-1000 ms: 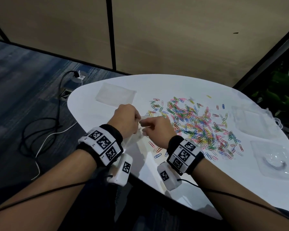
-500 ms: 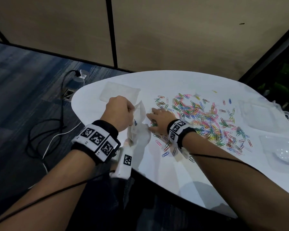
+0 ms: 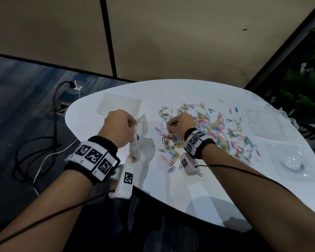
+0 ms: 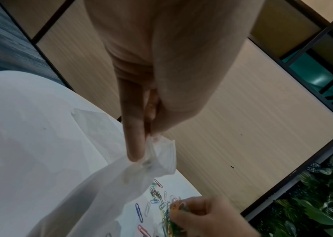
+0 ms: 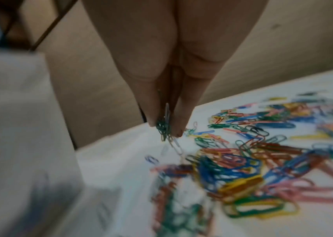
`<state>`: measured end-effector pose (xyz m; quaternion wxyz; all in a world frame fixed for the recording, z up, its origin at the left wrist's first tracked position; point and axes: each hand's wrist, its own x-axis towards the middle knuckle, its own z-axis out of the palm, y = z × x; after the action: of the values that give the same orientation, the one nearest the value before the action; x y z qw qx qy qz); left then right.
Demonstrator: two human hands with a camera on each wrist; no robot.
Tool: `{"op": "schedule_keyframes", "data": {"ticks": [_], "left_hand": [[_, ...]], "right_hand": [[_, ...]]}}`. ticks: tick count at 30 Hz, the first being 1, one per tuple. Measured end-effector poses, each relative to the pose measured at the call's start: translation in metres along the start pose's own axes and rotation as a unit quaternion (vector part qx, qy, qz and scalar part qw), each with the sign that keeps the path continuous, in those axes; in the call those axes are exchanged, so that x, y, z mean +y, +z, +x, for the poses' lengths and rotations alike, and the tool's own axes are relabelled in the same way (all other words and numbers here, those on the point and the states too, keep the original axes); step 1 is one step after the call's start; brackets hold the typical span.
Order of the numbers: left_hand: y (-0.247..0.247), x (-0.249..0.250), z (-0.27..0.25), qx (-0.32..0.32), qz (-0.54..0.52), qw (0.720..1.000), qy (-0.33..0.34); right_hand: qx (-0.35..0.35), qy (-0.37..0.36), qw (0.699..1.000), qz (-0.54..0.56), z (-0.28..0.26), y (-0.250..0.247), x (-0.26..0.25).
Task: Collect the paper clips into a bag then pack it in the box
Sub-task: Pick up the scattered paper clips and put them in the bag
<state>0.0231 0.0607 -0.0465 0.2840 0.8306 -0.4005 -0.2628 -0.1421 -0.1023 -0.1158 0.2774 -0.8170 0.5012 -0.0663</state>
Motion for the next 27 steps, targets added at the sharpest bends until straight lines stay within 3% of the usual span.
{"op": "schedule_keyframes", "data": {"ticks": [2, 3, 5, 7, 9, 11, 16, 19, 22, 27], "left_hand": [[0.001, 0.001, 0.0, -0.004, 0.0, 1.0, 0.0], [0.002, 0.002, 0.0, -0.007, 0.001, 1.0, -0.001], [0.005, 0.004, -0.001, -0.012, -0.002, 1.0, -0.002], [0.007, 0.007, -0.001, -0.016, -0.001, 1.0, 0.001], [0.01, 0.011, -0.004, -0.015, 0.006, 1.0, 0.009], [0.013, 0.016, -0.005, -0.01, 0.012, 1.0, 0.023], [0.018, 0.019, -0.004, -0.009, 0.001, 1.0, 0.03], [0.021, 0.02, -0.003, -0.015, -0.009, 0.999, 0.044], [0.022, 0.024, -0.006, -0.022, 0.0, 0.998, 0.057], [0.019, 0.022, -0.002, -0.016, -0.011, 0.999, 0.041]], "right_hand": [[0.015, 0.054, 0.985, 0.164, -0.012, -0.013, -0.003], [0.013, 0.079, 0.959, 0.273, -0.02, -0.019, -0.007], [-0.007, 0.111, 0.876, 0.47, -0.034, -0.025, -0.02], [-0.03, 0.118, 0.819, 0.56, -0.046, -0.024, -0.035], [-0.046, 0.111, 0.796, 0.593, -0.055, -0.017, -0.05], [-0.051, 0.105, 0.805, 0.581, -0.06, -0.008, -0.06], [-0.022, 0.067, 0.922, 0.38, -0.064, 0.013, -0.068], [-0.01, 0.032, 0.972, 0.235, -0.061, 0.011, -0.07], [0.016, -0.018, 0.992, 0.122, -0.059, 0.007, -0.073], [-0.016, -0.025, 0.996, 0.084, -0.052, 0.011, -0.074]]}}
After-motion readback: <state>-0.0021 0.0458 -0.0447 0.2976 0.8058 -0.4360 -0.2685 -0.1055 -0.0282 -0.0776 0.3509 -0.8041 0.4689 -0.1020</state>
